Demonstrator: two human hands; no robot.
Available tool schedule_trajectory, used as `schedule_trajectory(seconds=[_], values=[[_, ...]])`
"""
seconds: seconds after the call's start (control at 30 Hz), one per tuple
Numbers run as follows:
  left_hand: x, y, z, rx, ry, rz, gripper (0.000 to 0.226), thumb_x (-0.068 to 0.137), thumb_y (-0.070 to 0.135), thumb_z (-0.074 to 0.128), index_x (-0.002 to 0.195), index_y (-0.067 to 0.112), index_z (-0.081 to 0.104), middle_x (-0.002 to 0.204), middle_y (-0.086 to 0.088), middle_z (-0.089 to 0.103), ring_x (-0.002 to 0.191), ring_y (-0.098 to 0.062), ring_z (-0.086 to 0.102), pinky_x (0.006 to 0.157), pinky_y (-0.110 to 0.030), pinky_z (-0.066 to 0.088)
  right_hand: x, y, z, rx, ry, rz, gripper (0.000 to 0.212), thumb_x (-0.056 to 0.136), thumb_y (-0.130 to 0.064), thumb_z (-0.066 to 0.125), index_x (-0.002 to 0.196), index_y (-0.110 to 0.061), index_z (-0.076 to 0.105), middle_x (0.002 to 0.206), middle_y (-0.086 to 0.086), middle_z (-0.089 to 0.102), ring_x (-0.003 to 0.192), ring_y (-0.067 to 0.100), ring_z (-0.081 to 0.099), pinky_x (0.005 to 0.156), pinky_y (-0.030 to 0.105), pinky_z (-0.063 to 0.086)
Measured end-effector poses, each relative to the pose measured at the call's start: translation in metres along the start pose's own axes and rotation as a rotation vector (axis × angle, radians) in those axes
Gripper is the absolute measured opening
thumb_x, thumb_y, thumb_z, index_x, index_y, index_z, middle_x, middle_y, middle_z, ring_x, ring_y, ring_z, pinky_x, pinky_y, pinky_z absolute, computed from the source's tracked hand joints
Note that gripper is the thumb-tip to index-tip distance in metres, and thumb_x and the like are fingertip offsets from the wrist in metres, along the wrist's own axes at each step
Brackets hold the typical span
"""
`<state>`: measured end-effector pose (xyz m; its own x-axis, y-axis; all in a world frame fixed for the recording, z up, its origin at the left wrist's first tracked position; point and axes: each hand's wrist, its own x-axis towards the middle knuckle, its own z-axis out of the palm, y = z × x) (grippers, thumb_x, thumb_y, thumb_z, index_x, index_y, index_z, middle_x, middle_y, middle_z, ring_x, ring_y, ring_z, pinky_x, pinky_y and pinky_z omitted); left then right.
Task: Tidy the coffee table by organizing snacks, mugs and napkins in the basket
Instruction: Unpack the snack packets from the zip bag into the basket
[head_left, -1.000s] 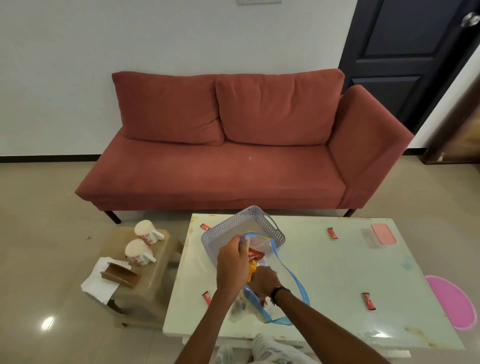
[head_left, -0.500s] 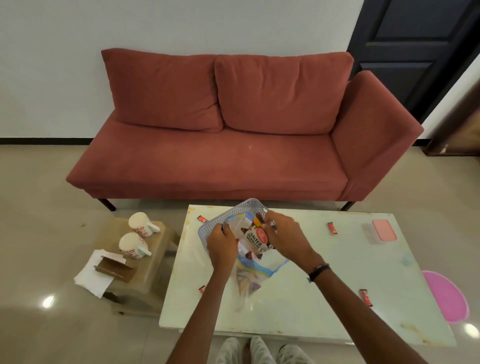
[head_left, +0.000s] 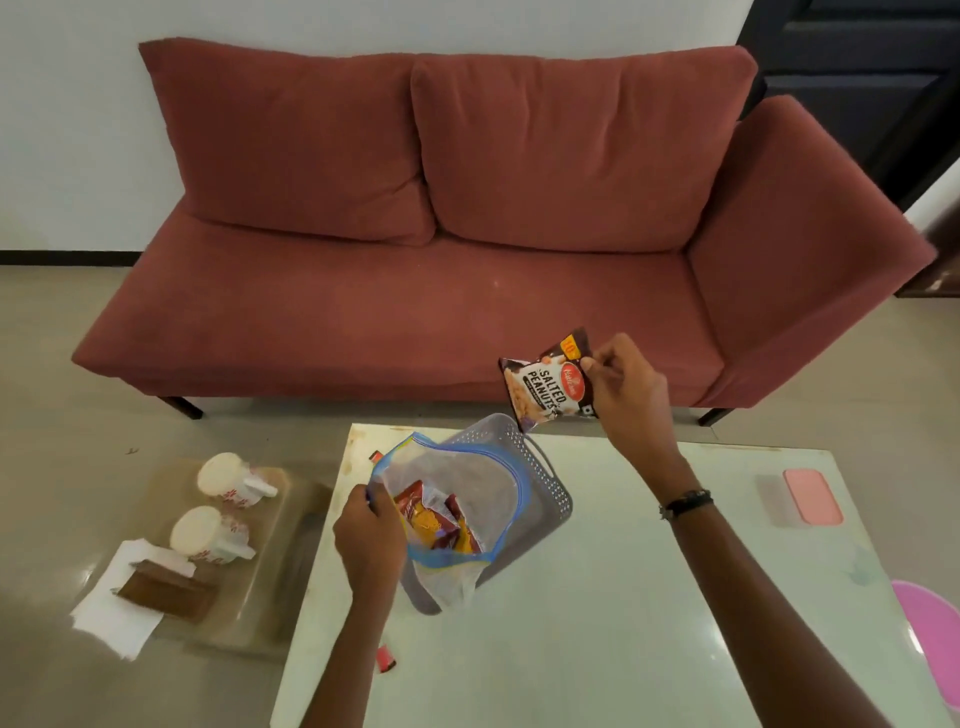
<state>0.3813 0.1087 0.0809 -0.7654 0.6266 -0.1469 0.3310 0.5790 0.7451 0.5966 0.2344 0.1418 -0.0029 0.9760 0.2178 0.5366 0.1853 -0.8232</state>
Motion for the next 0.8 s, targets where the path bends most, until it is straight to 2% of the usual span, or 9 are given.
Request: schedule_trajectory(seconds=[0.13,0.23,0.33,0.4,0.57,0.7,0.8], values=[[0.016,-0.008,0.028,-0.038,-0.017,0.022,0.041,0.098,0.025,0.038,0.095,-0.01,0.059,0.089,-0.025,0.066,0.068,-0.02,0.049,0.059,-0.027,0.035,0.025,0.072,0.063,-0.109,-0.093,0.109,0.017,0.091,-0.009,0.053,0.077,-0.011,0.045,0.063,0.009,0.055,0.056,0.021,0.039,0.051,0.03,0.033],[0.027,-0.018,0.049,-0.04,-0.021,0.029,0.04,0.097,0.026,0.04,0.094,-0.009,0.058,0.083,-0.023,0.063,0.06,-0.016,0.047,0.055,-0.02,0.035,0.028,0.132,0.123,-0.154,-0.197,0.202,0.019,0.091,-0.005,0.049,0.075,-0.013,0.041,0.061,0.007,0.05,0.05,0.019,0.035,0.047,0.03,0.026],[0.032,-0.031,0.063,-0.03,0.003,0.057,0.034,0.097,0.023,0.042,0.084,-0.005,0.055,0.066,-0.007,0.05,0.053,-0.007,0.041,0.05,-0.01,0.028,0.028,0.184,0.175,-0.201,-0.278,0.274,0.018,0.091,-0.005,0.046,0.076,-0.013,0.04,0.065,0.01,0.052,0.055,0.024,0.041,0.051,0.032,0.029],[0.034,-0.04,0.069,-0.025,0.016,0.063,0.027,0.096,0.022,0.044,0.077,0.004,0.05,0.058,0.002,0.042,0.052,-0.005,0.041,0.048,-0.011,0.027,0.028,0.208,0.202,-0.227,-0.306,0.307,0.016,0.091,-0.005,0.044,0.078,-0.013,0.041,0.069,0.012,0.053,0.062,0.027,0.045,0.054,0.034,0.032],[0.039,-0.069,0.084,-0.07,-0.017,0.041,0.027,0.095,0.025,0.045,0.078,0.006,0.052,0.052,0.002,0.043,0.05,-0.01,0.043,0.049,-0.02,0.029,0.034,0.247,0.243,-0.252,-0.341,0.351,0.013,0.092,-0.007,0.045,0.08,-0.013,0.044,0.074,0.014,0.055,0.067,0.028,0.048,0.058,0.033,0.034],[0.042,-0.078,0.089,-0.112,-0.032,0.011,0.028,0.094,0.03,0.045,0.082,0.007,0.054,0.054,0.001,0.048,0.051,-0.012,0.048,0.05,-0.021,0.034,0.042,0.259,0.248,-0.329,-0.336,0.386,0.013,0.093,-0.018,0.048,0.09,-0.007,0.056,0.086,0.016,0.065,0.077,0.032,0.056,0.062,0.035,0.041],[0.043,-0.078,0.089,-0.126,-0.041,-0.004,0.03,0.093,0.032,0.045,0.078,0.007,0.053,0.052,0.0,0.047,0.049,-0.014,0.047,0.049,-0.021,0.034,0.043,0.258,0.245,-0.404,-0.322,0.37,0.017,0.092,-0.024,0.052,0.094,-0.011,0.061,0.092,0.013,0.068,0.081,0.029,0.06,0.064,0.031,0.043]])
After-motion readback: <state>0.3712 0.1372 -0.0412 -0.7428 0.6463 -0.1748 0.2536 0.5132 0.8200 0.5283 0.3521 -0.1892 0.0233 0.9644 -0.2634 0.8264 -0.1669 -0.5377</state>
